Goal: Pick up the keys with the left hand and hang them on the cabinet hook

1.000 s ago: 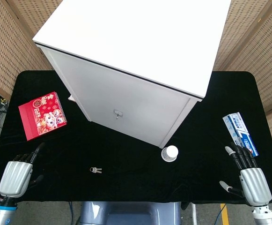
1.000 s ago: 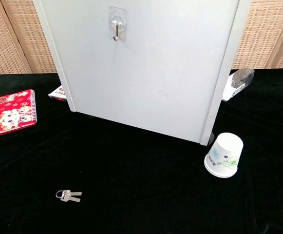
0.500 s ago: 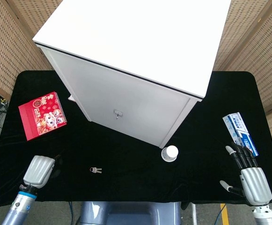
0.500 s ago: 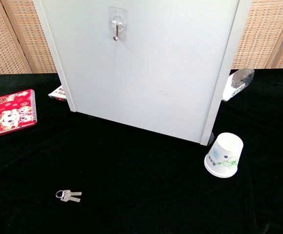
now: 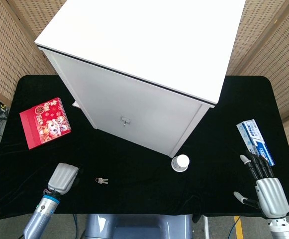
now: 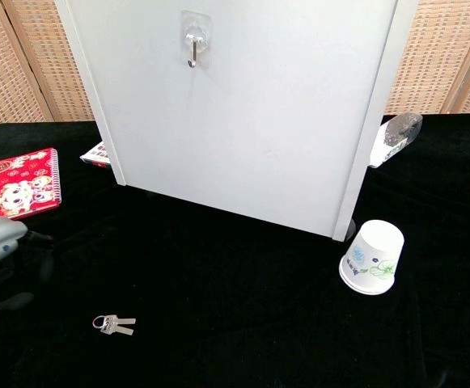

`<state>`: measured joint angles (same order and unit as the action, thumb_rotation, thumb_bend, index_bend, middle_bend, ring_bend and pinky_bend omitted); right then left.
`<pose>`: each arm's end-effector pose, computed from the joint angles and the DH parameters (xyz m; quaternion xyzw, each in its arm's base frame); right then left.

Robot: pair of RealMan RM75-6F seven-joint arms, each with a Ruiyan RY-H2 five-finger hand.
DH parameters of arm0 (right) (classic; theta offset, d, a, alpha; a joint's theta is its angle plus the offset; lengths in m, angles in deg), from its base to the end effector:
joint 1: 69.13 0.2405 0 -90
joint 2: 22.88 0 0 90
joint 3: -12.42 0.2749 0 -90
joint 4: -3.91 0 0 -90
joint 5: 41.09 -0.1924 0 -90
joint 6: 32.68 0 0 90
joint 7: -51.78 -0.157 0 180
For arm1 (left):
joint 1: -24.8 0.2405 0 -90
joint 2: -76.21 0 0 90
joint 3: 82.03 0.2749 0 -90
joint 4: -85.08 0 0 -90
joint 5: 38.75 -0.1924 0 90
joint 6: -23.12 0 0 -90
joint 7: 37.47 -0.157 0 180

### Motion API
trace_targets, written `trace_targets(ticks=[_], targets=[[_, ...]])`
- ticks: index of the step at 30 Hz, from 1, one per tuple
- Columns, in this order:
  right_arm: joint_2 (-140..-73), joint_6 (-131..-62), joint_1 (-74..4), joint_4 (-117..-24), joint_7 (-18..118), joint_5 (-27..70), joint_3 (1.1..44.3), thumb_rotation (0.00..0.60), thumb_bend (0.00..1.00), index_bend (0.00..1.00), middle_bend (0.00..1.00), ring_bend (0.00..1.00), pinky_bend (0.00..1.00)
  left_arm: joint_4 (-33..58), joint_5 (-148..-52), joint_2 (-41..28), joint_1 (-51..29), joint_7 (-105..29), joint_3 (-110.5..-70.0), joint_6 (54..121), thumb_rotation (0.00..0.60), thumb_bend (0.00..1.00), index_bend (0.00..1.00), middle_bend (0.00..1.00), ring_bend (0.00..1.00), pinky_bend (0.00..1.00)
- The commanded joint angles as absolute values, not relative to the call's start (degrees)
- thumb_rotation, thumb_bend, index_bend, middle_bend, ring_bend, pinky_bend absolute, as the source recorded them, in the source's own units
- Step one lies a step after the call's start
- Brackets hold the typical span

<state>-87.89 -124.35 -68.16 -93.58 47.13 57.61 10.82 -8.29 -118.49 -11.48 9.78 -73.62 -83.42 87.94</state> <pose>-0.2822 -0.1548 0.1665 0.5969 -0.4062 0.4748 0.5032 -0.2471 0.2176 -0.0046 -0.7606 -0.3534 -0.2751 0.4701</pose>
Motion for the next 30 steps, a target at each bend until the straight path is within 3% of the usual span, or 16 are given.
trace_targets(ticks=[1, 7, 30], targets=[[-87.9, -124.4, -68.2, -93.6, 47.1, 57.7, 10.8, 0.600, 0.11, 0.00, 0.00, 0.00, 0.00, -7.4, -117.8, -13.1, 8.8, -74.9, -83.3, 87.1, 0.600, 0.38, 0.47, 0.95, 0.88, 0.79], [-87.7, -124.5, -68.2, -93.6, 46.6, 57.4, 10.9, 0.600, 0.11, 0.00, 0.00, 0.00, 0.00, -5.8, -116.9, -16.1, 7.6, -76.8, -82.6, 86.2, 0.600, 0.45, 0.49, 0.95, 0.88, 0.79], [-87.2, -124.9, -68.3, -93.5, 45.1, 57.1, 11.2, 0.600, 0.11, 0.00, 0.00, 0.00, 0.00, 0.7, -112.3, -22.9, 5.0, -80.2, -81.3, 85.1, 0.600, 0.44, 0.48, 0.95, 0.88, 0.79]])
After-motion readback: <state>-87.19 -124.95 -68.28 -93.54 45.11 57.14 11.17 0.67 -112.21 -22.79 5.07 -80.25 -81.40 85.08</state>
